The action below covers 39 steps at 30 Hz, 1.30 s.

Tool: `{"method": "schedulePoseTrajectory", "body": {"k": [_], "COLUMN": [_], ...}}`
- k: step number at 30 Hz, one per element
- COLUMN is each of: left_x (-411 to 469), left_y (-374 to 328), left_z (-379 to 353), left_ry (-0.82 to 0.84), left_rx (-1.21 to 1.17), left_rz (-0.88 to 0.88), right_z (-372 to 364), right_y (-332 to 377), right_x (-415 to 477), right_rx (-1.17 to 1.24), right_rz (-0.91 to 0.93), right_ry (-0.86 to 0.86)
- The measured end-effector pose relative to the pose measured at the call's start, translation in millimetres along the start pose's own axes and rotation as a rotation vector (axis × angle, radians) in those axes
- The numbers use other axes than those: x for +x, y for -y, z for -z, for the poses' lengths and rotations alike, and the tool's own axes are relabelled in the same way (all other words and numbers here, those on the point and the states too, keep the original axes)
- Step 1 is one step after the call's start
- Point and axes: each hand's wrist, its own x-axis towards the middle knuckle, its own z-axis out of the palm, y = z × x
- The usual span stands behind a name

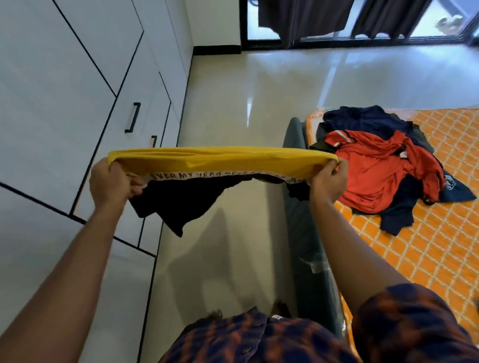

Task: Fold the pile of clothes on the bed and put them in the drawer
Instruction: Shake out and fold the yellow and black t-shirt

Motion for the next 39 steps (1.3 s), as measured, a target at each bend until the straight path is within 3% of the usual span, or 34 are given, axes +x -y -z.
{"method": "schedulePoseTrajectory", "body": {"k": [4, 8, 12, 15, 19, 25, 31, 39], "left_x": [-0.1, -8.6, -18.2, -19.3, -30.1, -76.1, -105.9, -204.0], "left_y": [23.2, 23.2, 18.9, 1.1, -39.4, -92.4, -145.7, -232.4], "left_z": [-6.8, -8.8, -21.2, -36.6, -67.9, -143.4, -258.9, -509.5], "left_ry": [-0.014, 0.073, 0.175, 0.258, 0.362, 0.533, 0.744, 0.968], "left_rx": [-0.425, -0.799, -0.988, -1.069, -1.149, -1.122, -1.031, -0.648], "left_rz": [0.169, 0.258, 0.333, 0.401, 0.34, 0.355, 0.438, 0.394], "right_z": [-0.2, 13.5, 39.9, 74.4, 123.7, 162.9, 206.2, 281.2], "right_y": [5.1, 0.5, 1.1, 16.9, 25.3, 20.5, 3.6, -69.8], "right_x": [-32.0, -77.2, -124.1, -153.4, -172.8, -160.3, -92.7, 106.0], "right_rx": [0.116, 0.266, 0.425, 0.623, 0.724, 0.797, 0.813, 0.504], "right_rz": [-0.041, -0.194, -0.319, -0.314, -0.279, -0.312, -0.294, -0.402], "right_ry": [-0.109, -0.281, -0.462, -0.494, -0.577, -0.73, -0.844, -1.141]}}
